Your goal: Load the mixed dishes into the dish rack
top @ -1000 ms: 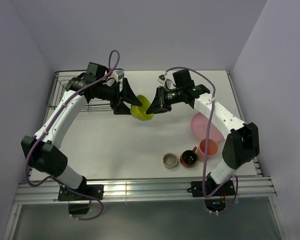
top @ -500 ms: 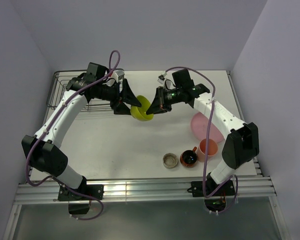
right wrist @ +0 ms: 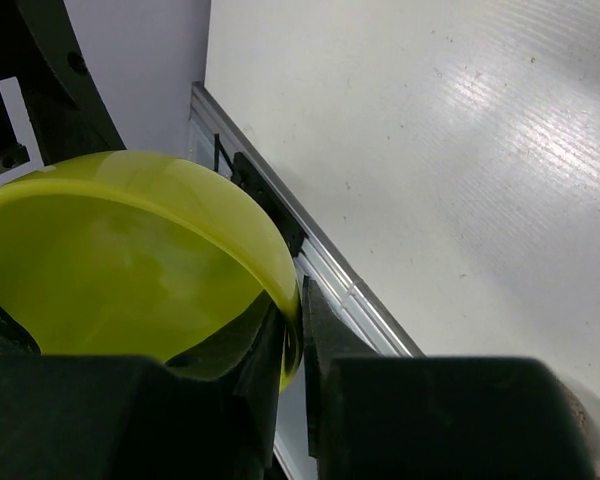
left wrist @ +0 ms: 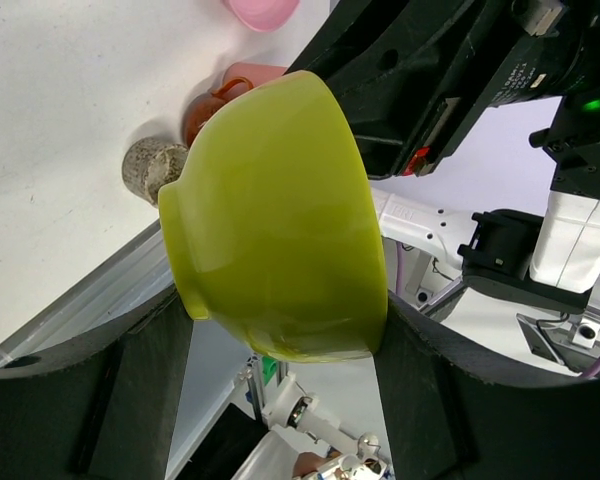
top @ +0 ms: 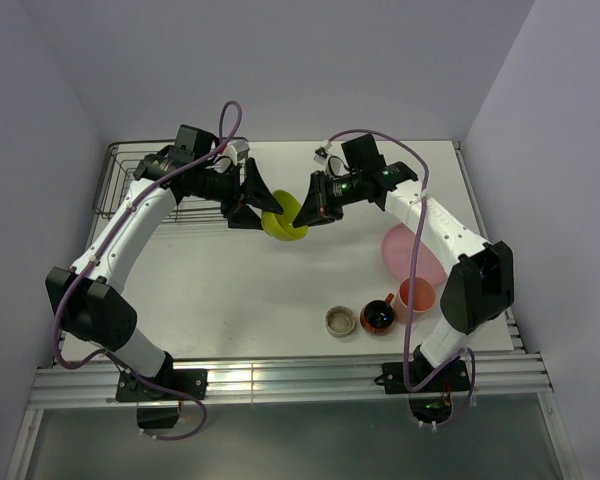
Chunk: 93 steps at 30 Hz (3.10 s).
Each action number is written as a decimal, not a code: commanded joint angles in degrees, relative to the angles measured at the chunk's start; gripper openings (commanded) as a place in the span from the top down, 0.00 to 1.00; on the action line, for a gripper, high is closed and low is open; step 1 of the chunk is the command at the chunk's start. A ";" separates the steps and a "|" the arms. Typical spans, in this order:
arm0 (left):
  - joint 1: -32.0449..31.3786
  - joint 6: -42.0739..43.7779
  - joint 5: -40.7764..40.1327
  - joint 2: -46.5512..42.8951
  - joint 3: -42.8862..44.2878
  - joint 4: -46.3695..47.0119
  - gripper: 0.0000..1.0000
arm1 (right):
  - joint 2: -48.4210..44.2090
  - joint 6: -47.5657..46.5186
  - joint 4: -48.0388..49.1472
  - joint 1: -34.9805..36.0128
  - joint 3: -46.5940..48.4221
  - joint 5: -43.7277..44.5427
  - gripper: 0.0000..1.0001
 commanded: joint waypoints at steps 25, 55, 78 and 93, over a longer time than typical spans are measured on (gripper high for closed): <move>4.21 7.32 -23.93 7.12 16.60 -9.01 1.00 | -8.97 -3.67 -8.68 -6.07 -0.48 16.21 0.17; 5.09 34.92 -91.80 36.21 37.19 6.98 1.00 | -25.86 -4.82 -11.68 -6.07 -25.27 13.76 0.18; 4.82 44.31 -95.58 45.01 34.29 14.35 0.86 | -25.68 -7.37 -14.93 -5.99 -24.65 17.79 0.18; 4.74 40.74 -95.41 46.59 33.94 15.15 0.01 | -25.24 -8.08 -16.52 -5.28 -25.18 20.88 0.18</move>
